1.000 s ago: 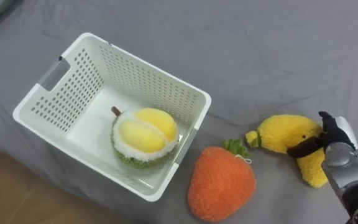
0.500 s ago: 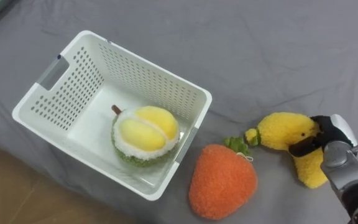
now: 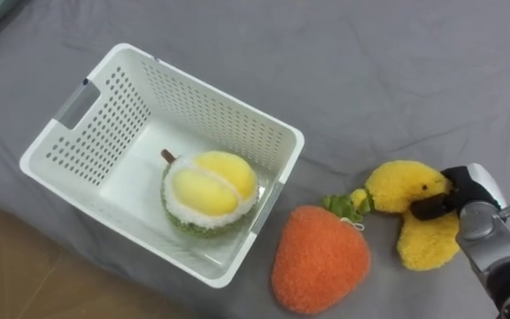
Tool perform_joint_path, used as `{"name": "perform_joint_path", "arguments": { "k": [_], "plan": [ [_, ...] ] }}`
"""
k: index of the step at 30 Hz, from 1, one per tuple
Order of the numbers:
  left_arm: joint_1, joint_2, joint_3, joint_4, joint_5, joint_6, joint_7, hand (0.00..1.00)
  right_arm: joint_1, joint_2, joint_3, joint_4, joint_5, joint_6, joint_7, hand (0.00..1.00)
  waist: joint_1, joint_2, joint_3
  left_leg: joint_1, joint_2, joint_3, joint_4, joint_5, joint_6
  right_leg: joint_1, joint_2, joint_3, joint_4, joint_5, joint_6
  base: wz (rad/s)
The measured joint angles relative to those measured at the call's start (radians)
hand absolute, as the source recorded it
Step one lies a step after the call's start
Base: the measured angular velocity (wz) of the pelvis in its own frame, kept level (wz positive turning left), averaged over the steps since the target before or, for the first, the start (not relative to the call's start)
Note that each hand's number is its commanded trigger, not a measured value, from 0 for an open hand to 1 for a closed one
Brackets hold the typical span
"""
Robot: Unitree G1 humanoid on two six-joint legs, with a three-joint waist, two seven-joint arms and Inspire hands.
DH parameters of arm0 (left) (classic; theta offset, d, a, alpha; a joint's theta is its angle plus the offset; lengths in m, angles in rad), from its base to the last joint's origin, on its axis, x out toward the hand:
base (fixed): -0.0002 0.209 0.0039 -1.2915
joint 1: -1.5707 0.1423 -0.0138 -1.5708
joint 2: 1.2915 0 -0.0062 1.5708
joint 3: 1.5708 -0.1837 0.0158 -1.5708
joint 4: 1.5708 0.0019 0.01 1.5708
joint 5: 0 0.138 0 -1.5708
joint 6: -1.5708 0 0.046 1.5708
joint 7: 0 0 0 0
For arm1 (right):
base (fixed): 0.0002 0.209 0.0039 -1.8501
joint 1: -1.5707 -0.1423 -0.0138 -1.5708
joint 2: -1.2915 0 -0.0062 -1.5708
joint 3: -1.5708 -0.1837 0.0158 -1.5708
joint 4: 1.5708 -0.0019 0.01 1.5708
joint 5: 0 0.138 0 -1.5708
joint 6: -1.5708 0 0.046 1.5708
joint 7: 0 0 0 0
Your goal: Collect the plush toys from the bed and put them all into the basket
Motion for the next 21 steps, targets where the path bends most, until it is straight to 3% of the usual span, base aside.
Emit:
{"name": "perform_joint_path", "arguments": {
  "k": [6, 8, 9, 16, 19, 21],
  "plan": [
    [0.012, 0.001, 0.001, 0.005, -0.008, -0.017, -0.004, 0.0, 0.01, 0.0, -0.001, -0.018, -0.005, -0.004, 0.029, 1.0, -0.006, 0.006, -0.0075, 0.027, 0.0, 0.003, -0.004, 0.0, 0.0, 0.024, -0.001, -0.001, 0.003, 0.0, 0.0, -0.02],
    [0.014, 0.002, 0.003, 0.005, -0.02, -0.018, -0.004, 0.0, 0.012, -0.002, -0.002, -0.05, -0.005, -0.003, 0.033, 1.0, -0.012, 0.005, -0.0189, 0.034, 0.001, 0.007, -0.004, 0.0, 0.0, 0.03, -0.001, 0.0, 0.003, 0.0, 0.0, -0.02],
    [0.015, 0.004, 0.003, 0.004, -0.02, -0.02, -0.004, 0.0, 0.012, -0.002, -0.002, -0.063, -0.005, -0.004, 0.033, 1.0, -0.016, 0.005, -0.02, 0.039, 0.001, 0.007, -0.005, 0.001, 0.0, 0.035, -0.001, -0.001, 0.003, 0.0, 0.0, 0.0],
    [0.053, 0.021, 0.007, -0.031, -0.019, -0.022, -0.001, 0.0, 0.064, -0.006, 0.0, -0.382, -0.007, -0.002, 0.035, 1.0, -0.059, -0.013, -0.036, 0.151, 0.002, 0.012, -0.037, 0.001, 0.0, 0.132, 0.001, 0.004, -0.003, 0.0, 0.0, -0.02],
    [0.08, 0.02, 0.028, -0.034, -0.017, -0.022, 0.006, 0.0, 0.126, -0.006, -0.009, -0.492, 0.001, 0.001, 0.037, 1.0, -0.056, -0.026, -0.0455, 0.207, 0.0, 0.014, -0.058, 0.001, 0.0, 0.185, 0.002, 0.005, -0.02, -0.001, 0.002, -0.02],
    [0.101, 0.015, 0.062, -0.037, -0.017, -0.019, 0.003, 0.0, 0.152, -0.006, -0.01, -0.582, -0.005, 0.007, 0.052, 1.0, -0.056, -0.028, -0.0462, 0.222, 0.002, 0.024, -0.063, 0.0, 0.0, 0.194, 0.002, 0.019, -0.018, -0.001, 0.002, -0.17]
  ]
}}
